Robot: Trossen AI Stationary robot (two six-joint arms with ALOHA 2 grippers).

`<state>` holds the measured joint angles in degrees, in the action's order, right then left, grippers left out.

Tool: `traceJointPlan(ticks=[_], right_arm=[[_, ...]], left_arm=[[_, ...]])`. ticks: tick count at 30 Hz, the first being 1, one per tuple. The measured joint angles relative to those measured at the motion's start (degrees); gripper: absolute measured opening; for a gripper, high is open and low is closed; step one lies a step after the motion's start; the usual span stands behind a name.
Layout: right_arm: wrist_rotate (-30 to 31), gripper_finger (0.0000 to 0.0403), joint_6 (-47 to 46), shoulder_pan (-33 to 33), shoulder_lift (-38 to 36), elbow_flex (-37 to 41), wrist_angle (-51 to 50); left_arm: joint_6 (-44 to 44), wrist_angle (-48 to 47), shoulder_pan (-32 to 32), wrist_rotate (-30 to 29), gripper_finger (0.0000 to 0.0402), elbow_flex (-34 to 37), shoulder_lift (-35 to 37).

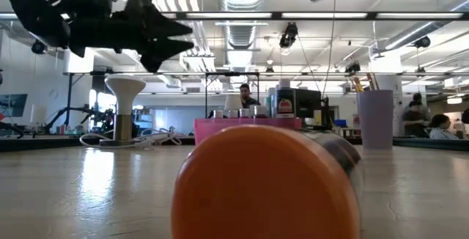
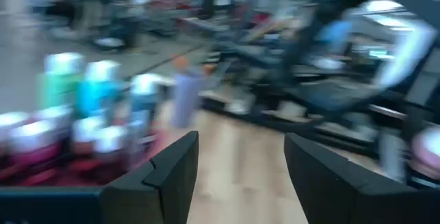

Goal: Pick & Place Paint Supplies
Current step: Put the light pink black paint bottle into the pink bin

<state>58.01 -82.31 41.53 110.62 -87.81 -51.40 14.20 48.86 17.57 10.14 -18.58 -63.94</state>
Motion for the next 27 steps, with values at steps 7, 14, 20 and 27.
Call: traceJointPlan(ticks=[7,14,20,27], right_arm=[[2.14,0.0149,10.96,-0.08,-1.39,0.0,8.86],[2.09,0.0135,16.58,0.22,-1.36,-0.02,12.46],[1.99,0.0147,18.15,0.21,-1.36,-0.02,12.82],[1.93,0.014,19.34,0.1,-1.36,-0.02,12.78]], left_arm=[[-6.12,-4.39,-0.09,26.56,0.0218,-6.23,-4.07],[-12.68,-16.1,-2.17,32.97,0.0205,-16.81,-11.07],[-12.9,-16.15,-7.05,38.47,0.0204,-19.95,-15.09],[-14.41,-17.01,-11.42,37.18,0.0204,-23.72,-18.31]])
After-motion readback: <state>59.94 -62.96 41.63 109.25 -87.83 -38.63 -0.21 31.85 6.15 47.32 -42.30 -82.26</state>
